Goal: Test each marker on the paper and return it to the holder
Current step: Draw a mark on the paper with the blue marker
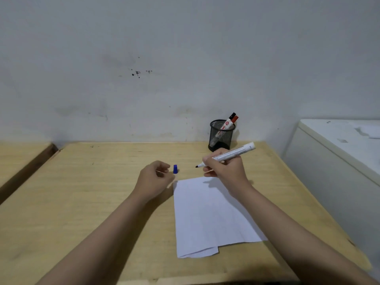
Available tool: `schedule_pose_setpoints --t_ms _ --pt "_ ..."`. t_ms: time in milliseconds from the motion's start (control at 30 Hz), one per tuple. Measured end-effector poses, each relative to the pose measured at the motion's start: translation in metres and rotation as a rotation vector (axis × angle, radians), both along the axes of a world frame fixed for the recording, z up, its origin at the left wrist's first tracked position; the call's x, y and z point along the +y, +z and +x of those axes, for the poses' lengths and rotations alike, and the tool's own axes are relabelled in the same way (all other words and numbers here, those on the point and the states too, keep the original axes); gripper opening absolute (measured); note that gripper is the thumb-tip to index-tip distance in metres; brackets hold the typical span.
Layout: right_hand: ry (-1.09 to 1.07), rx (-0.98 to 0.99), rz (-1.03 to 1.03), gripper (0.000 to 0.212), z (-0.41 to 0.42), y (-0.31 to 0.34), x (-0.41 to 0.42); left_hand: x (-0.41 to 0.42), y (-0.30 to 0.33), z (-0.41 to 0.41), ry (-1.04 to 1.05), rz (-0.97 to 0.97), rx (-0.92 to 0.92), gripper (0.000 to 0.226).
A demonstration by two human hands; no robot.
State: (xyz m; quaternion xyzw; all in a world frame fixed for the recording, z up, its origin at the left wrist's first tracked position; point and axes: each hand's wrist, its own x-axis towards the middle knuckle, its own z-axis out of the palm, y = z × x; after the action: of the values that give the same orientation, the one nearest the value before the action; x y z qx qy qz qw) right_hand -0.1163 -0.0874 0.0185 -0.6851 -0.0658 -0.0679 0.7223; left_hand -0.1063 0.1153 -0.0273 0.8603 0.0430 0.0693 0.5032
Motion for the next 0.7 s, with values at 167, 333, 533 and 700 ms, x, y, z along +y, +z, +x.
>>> schedule_pose_setpoints --t_ms 167,333,533,700 --pt "0.072 0.133 -0.008 0.019 0.014 -0.021 0.038 0.008 -0.012 -0.022 -0.063 0.347 0.021 0.045" --pt "0.005 0.178 -0.029 0.024 0.024 -0.046 0.057 0.008 -0.015 -0.022 -0.092 0.352 -0.028 0.042" --pt "-0.041 0.135 -0.035 0.028 0.028 -0.057 0.055 0.011 -0.014 -0.016 -0.117 0.367 -0.034 0.041" --pt "-0.04 0.124 -0.023 0.031 0.03 -0.06 0.055 0.014 -0.013 -0.015 -0.138 0.479 -0.058 0.041"
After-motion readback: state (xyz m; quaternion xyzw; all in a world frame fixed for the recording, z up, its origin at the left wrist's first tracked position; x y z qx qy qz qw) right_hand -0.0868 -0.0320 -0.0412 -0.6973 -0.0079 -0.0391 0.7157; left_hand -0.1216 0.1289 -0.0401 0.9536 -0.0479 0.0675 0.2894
